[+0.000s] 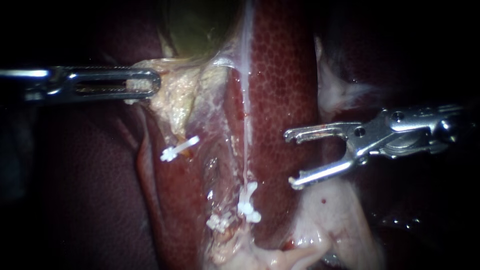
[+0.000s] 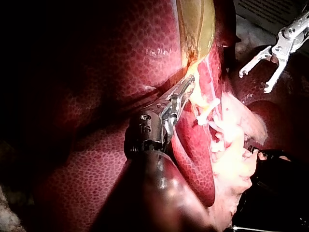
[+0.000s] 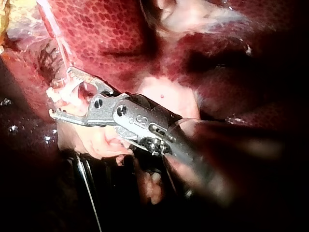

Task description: Going back second clip right tube

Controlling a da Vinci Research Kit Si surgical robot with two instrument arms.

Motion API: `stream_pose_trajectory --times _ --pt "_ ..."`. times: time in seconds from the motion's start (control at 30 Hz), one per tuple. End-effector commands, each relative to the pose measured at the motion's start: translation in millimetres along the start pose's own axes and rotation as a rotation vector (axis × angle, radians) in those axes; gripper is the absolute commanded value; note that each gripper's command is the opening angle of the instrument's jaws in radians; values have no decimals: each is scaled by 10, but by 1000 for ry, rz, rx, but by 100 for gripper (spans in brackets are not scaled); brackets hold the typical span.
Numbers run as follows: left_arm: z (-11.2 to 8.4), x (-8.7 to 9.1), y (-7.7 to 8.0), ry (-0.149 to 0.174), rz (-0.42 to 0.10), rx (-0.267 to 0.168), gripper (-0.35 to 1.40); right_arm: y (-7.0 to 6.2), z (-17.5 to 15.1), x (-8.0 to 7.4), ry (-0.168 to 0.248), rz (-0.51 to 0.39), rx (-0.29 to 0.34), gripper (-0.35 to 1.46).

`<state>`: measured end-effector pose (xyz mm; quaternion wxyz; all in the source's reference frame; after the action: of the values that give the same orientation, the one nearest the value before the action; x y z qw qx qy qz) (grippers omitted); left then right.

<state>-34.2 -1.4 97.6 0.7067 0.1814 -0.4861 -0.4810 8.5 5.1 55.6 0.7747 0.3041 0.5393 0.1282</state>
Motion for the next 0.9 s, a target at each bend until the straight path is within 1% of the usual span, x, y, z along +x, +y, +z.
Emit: stream_pose_trajectory --times 0.03,0.27,0.43,0.6,0.8,0.9 --pt "2 2 0 0 2 -7 -35 0 0 0 0 0 0 60" --pt "25 20 2 23 7 -2 -35 0 1 -1 0 0 0 60" --pt "40 29 4 34 12 -1 -35 0 1 -1 0 -1 0 60" --pt "55 38 7 52 12 1 -35 0 1 -1 0 -1 0 60" --pt "68 47 9 64 6 4 -35 0 1 -1 3 0 0 60" --pt "72 49 8 65 1 7 -35 0 1 -1 3 0 0 60"
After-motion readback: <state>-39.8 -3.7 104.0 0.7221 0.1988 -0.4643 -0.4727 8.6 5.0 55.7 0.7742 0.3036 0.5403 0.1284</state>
